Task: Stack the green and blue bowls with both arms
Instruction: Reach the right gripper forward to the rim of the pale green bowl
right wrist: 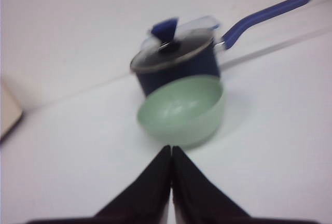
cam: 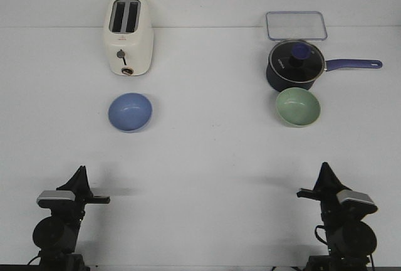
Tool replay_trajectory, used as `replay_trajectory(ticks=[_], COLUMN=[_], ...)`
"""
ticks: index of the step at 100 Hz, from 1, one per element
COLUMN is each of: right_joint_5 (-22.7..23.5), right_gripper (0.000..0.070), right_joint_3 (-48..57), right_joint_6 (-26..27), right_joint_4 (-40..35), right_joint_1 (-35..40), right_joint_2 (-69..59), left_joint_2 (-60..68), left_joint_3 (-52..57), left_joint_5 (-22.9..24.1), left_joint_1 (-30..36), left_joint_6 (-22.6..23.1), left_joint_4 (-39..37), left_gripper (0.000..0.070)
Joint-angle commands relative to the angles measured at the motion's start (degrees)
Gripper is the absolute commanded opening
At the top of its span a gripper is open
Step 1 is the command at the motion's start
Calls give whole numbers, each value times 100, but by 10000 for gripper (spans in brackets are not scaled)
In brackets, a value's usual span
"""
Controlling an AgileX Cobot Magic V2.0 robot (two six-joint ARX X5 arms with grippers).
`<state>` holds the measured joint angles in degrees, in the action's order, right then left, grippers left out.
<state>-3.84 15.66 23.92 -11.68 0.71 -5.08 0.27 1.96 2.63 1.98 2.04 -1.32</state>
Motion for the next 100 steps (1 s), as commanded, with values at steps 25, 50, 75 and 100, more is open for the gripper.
replay_trajectory(ticks=[25,50,75,100], right_joint_5=[-846,-291,601,761], right_gripper=[399,429,429,428], right_joint_3=[3344,4962,6148,6422], right_joint_6=[-1104,-1228,-1344,-1434], right_joint_4=[-2002,-2441,-2730,-2450], right_joint_1=[-20,-608,-938,-940], right_joint_2=[-3333,-6284,-8441,-9468], left_joint_2=[-9,-9,-9,-9], left_joint_3=[-116,-116,-116,-116], left_joint_5=[-28,-28,-28,-28], left_joint_1=[-9,-9,-9,-9], left_joint_6=[-13,-13,-13,-13], left_joint_4=[-94,-94,-94,-94], left_gripper=[15,15,15,15])
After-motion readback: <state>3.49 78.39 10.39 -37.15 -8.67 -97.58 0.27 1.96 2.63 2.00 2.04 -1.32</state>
